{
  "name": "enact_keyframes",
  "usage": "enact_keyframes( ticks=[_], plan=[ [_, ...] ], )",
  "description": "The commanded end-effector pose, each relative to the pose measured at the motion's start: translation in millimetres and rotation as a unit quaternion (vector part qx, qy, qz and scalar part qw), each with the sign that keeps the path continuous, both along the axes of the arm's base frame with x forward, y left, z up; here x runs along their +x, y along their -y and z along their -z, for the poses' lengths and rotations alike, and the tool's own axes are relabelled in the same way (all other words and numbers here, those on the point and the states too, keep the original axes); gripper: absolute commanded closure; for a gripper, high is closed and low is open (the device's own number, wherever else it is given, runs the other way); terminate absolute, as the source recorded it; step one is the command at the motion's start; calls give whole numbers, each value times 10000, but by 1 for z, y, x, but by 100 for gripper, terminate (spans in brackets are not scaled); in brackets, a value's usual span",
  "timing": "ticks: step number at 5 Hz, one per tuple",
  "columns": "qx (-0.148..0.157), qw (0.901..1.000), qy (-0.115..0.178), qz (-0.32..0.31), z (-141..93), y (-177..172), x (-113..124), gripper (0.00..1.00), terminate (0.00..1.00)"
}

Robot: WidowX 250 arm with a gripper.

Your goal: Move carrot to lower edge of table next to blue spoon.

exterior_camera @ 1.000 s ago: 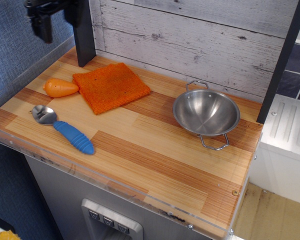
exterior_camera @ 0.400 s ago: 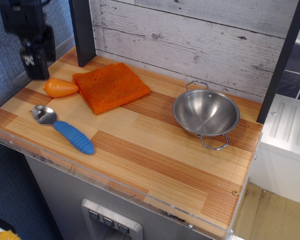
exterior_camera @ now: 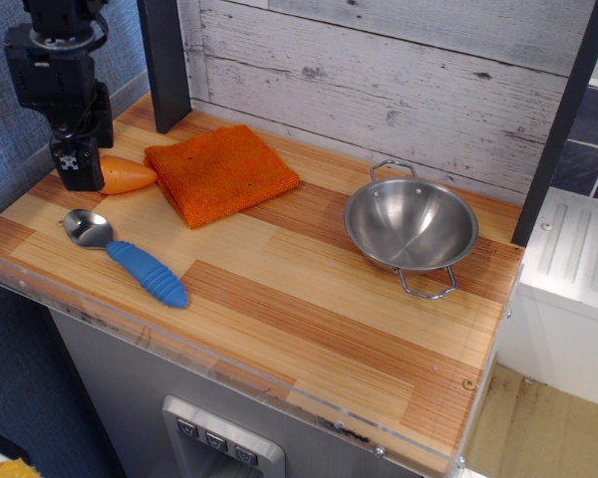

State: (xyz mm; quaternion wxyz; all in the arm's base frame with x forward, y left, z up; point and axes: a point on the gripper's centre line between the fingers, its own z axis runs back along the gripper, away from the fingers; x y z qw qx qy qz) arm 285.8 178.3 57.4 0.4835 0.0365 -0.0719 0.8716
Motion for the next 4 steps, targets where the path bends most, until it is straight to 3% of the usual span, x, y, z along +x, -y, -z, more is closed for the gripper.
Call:
enact_keyframes(
  ticks=[1, 2, 4],
  plan=[
    [545, 9977, 340, 217, -7, -8, 13, 0, 0],
    [683, 9959, 521, 275, 0, -10, 20, 0, 0],
    [570, 9970, 496, 147, 16, -11, 24, 0, 0]
  ],
)
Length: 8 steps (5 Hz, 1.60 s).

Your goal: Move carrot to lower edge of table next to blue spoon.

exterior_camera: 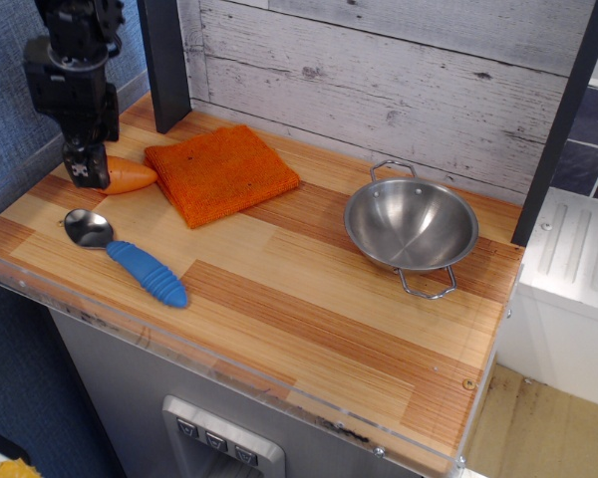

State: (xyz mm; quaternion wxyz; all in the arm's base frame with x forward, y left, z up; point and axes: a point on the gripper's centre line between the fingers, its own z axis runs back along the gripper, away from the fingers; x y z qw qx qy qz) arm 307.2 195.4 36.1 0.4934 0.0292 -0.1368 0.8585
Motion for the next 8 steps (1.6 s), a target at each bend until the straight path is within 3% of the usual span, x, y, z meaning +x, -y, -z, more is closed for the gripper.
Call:
enact_keyframes(
  ticks=[1, 2, 4, 5, 6, 8],
  plan=[
    [-125, 9998, 131, -105, 5, 9, 3, 0, 0],
    [-59, 9999, 94, -99, 7, 10, 2, 100, 0],
    [21, 9998, 98, -160, 5, 9, -1, 100, 0],
    [151, 9993, 237, -248, -12, 3, -4, 100, 0],
    [464, 9984, 308, -120, -39, 4, -4, 100, 0],
    [855, 9926, 461, 728, -75, 54, -13, 100, 0]
  ],
)
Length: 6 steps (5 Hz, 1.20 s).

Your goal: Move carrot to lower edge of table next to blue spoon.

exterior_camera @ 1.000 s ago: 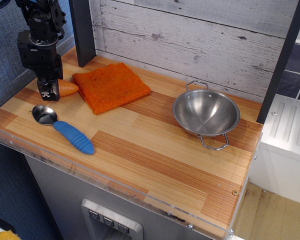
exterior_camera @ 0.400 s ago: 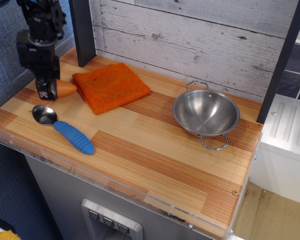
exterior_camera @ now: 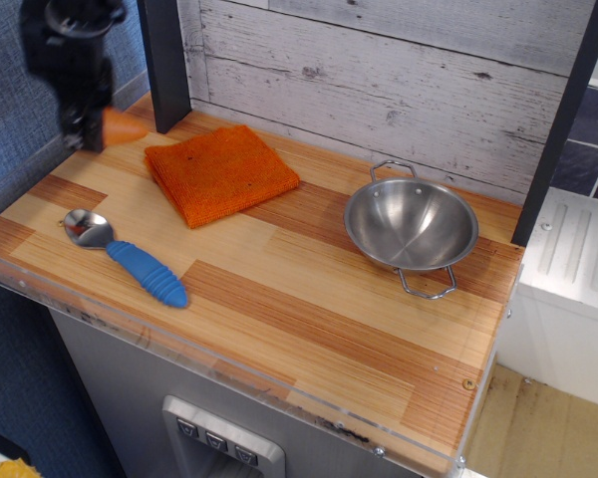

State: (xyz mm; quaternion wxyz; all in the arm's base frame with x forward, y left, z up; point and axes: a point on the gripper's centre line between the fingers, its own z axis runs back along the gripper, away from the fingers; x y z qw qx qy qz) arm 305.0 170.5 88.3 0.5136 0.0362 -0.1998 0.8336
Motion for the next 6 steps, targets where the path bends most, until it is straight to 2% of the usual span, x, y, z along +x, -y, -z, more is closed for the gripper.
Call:
enact_keyframes(
  ticks=[1, 2, 3, 5, 6],
  plan=[
    [289, 9947, 208, 963, -25, 58, -27, 100, 0],
    [274, 9872, 141, 1565, -21, 87, -45, 100, 0],
    [290, 9748, 49, 2213, -11, 109, -63, 100, 0],
    [362, 9383, -165, 3436, 18, 126, -81, 100, 0],
    [348, 9263, -273, 3741, 37, 128, -82, 100, 0]
  ],
)
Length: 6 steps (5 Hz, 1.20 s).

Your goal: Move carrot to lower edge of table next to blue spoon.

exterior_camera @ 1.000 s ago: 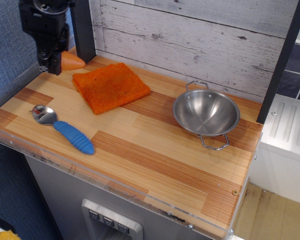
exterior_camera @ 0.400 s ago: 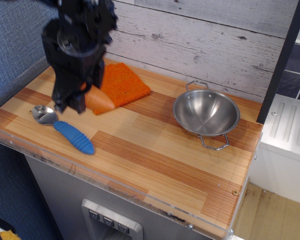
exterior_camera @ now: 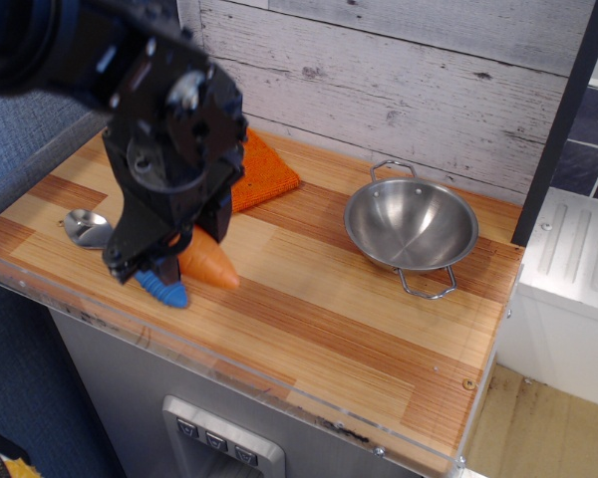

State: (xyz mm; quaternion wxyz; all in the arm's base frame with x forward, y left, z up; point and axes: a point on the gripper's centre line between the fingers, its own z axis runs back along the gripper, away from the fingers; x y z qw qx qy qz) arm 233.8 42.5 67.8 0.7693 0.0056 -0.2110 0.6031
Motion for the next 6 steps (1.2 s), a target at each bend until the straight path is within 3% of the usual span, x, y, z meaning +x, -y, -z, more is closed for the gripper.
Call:
enact_keyframes(
  ticks=[1, 3, 4, 5, 6],
  plan=[
    [-5, 9982, -139, 576, 30, 4, -10, 100, 0],
    [-159, 9981, -212, 554, 46, 15, -3, 100, 0],
    [-161, 9986, -245, 444, 47, 13, -3, 0, 0],
    [160, 9990, -415, 26, 42, 7, -8, 0, 0],
    [174, 9989, -437, -57, 38, 3, -8, 0, 0]
  ],
)
